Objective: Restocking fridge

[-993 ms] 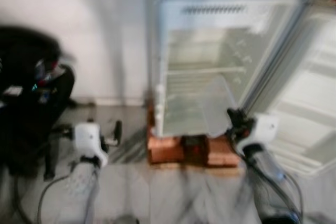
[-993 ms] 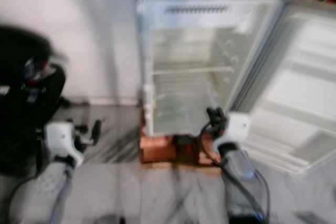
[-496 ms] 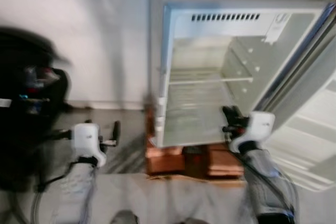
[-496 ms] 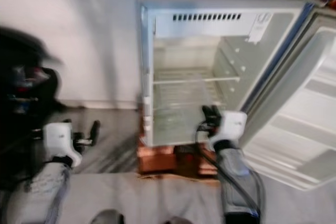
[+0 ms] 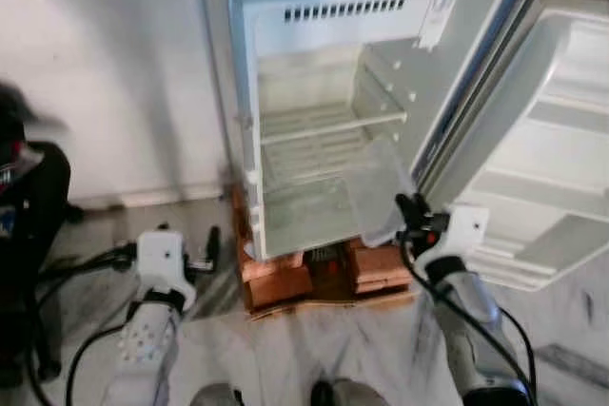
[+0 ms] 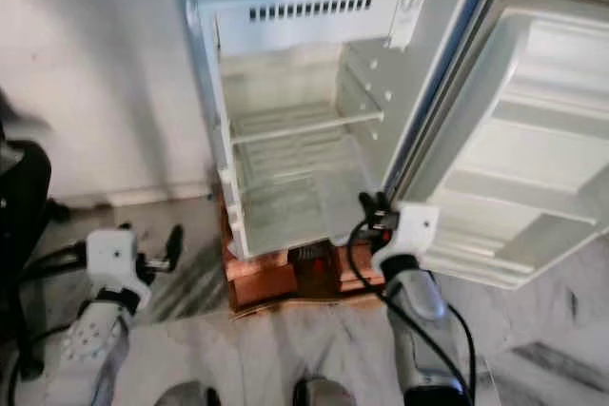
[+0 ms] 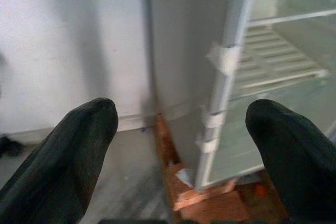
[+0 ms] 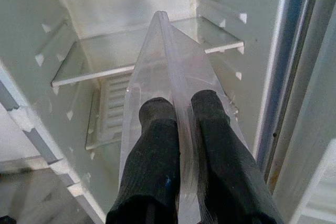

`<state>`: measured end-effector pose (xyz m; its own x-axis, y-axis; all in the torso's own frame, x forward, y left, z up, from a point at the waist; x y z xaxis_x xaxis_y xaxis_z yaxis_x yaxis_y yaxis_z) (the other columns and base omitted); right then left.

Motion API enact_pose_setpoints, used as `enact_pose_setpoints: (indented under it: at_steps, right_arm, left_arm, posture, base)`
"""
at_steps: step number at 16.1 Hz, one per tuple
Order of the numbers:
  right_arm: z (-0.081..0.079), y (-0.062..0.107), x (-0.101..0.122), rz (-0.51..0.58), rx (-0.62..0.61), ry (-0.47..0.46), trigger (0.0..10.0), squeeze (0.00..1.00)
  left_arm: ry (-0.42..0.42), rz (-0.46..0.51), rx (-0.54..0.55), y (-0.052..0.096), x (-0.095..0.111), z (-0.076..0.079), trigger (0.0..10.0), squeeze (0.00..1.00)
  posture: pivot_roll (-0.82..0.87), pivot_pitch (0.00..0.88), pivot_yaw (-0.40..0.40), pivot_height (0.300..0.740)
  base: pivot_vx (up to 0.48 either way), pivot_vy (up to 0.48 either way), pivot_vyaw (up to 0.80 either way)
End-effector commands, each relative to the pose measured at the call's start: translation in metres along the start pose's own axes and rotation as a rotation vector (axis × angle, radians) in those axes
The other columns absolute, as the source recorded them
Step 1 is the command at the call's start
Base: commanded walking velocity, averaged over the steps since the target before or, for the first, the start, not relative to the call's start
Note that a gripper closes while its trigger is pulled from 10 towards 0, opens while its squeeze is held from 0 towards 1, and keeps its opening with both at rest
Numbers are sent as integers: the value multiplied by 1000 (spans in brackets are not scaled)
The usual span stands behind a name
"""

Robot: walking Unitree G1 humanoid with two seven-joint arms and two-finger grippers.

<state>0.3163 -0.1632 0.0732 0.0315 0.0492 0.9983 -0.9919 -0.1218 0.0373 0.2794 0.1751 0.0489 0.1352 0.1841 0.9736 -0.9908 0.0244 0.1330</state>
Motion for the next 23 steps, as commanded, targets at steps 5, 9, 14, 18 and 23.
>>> enact_pose_setpoints:
  at_steps: [5, 9, 14, 18, 23]
  right_arm:
    - [0, -2, 3, 8, 8, 13, 10000, 0]
    - [-6, -4, 8, 35, 40, 37, 10000, 0]
    - [-4, -5, 8, 32, 34, 40, 10000, 0]
    - [-3, -5, 8, 33, 40, 50, 10000, 0]
    - [-5, -7, 9, 36, 52, 45, 10000, 0]
  left_arm:
    - [-10, 19, -2, -1, 4, -2, 10000, 0]
    - [-10, 22, -5, -1, 4, -1, 10000, 0]
    - [-6, 23, -5, -1, 3, -1, 10000, 0]
    - [-7, 19, 3, -1, 1, 1, 10000, 0]
    - [-7, 13, 24, 1, -1, -2, 10000, 0]
  posture:
    - [116, 79, -47, 740]
    - [119, 78, -52, 740]
    - [116, 76, -53, 740]
    - [115, 77, -58, 740]
    - [116, 80, -64, 740]
  base:
    - [104, 0, 0]
    - [342, 0, 0]
    - [349, 0, 0]
    - [211, 0, 0]
    - [0, 0, 0]
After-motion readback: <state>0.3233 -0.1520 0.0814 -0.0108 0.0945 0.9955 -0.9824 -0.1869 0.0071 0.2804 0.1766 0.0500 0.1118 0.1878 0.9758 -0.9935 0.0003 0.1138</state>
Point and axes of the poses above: a point about 5 cm out from each wrist's last joint towards the gripper, its own y axis pointing back from the gripper into the wrist, its own x axis along the axis of the wrist's last joint, z = x × y, the point moved 5 cm from there along -y, pointing out of the wrist towards the gripper, and after that the axes turned 13 degrees about y, right-handed, at the moved point
